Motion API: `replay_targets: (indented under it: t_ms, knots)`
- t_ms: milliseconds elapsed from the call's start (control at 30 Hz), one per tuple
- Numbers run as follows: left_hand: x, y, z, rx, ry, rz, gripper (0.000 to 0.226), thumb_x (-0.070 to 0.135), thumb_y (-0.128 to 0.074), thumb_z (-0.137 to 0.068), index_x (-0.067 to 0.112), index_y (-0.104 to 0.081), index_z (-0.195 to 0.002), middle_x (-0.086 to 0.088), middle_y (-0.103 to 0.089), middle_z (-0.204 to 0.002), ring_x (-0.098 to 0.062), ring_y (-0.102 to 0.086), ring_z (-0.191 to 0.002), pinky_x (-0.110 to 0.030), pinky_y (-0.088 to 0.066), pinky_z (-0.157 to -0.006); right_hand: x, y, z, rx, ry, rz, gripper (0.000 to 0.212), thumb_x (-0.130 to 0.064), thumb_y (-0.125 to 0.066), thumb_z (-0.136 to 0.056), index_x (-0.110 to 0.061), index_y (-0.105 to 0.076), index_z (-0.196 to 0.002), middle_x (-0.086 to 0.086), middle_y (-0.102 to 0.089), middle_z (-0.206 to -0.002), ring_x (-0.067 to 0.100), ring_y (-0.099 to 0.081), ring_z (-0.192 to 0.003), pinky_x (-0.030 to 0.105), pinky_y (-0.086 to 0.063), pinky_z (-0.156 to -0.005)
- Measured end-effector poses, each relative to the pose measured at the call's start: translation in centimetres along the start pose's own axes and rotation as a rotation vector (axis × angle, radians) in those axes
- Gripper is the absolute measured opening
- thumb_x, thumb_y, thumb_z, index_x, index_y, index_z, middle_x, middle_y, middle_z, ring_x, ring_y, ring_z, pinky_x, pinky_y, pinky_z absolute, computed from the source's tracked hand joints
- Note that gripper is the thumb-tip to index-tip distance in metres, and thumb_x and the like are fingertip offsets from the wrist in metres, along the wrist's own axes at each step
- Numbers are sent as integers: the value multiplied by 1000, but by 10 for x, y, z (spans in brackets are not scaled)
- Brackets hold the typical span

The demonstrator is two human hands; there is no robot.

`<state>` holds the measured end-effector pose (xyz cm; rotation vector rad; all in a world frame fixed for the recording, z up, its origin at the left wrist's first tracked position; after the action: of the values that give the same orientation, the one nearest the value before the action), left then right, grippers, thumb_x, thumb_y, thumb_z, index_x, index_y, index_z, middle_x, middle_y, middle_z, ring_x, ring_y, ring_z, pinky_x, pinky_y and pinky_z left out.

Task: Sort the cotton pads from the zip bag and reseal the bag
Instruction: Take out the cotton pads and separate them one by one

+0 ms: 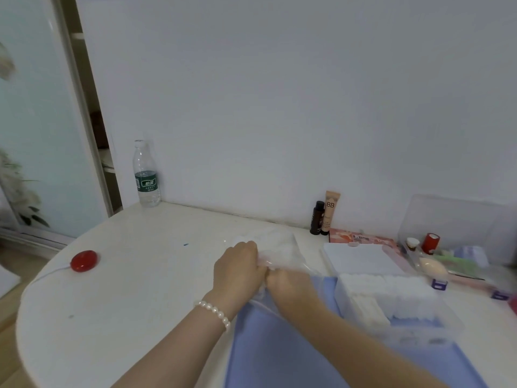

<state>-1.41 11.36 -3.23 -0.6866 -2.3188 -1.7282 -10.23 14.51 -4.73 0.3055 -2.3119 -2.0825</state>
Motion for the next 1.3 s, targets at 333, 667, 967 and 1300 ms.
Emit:
replay_targets:
  t_ms: [333, 667, 967, 1300]
  knots:
    - [-8, -11, 12, -63, -14, 128, 27, 27, -60, -81, 18, -52, -105, 1, -51, -108, -21, -48, -103, -28, -38, -76, 15, -1, 43, 321, 99, 226, 42, -13, -77, -18, -19, -46, -46, -3, -41, -35, 9, -42, -29, 16, -31, -36]
    - [-2, 9, 42, 35, -306, 409, 42, 7, -66, -75, 38, -37, -77, 7, -56, -95, -12, -54, -89, -25, -46, -78, 77, 11, 85, 318, -266, -747, 7, -7, -64, -72, -13, -66, -69, -3, -61, -62, 10, -50, -56, 18, -37, -53]
    - [14, 9, 67, 291, -508, 49, 29, 10, -51, -67, 24, -76, -70, -10, -65, -116, -25, -47, -104, -39, -48, -79, 86, -1, 107, 135, -585, -1501, 4, -1, -59, -85, -1, -62, -88, 18, -67, -83, 23, -64, -50, 25, -48, -40]
    - [19, -10, 80, -13, -266, 42, 49, 19, -50, -88, 25, -47, -137, 6, -26, -151, -19, -54, -113, -25, -45, -81, 73, -17, 121, 56, -679, -1944, 7, -1, -53, -88, -2, -60, -86, 11, -66, -62, 20, -61, -44, 20, -47, -37]
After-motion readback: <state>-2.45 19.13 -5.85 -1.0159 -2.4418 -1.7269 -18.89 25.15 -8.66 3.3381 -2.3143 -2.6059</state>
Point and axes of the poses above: each hand's wrist, its own z-axis away from the middle knuckle, its own y-axis out of the back of the hand, x = y × z, the point moved 6 cm from there along -z, towards the middle knuckle
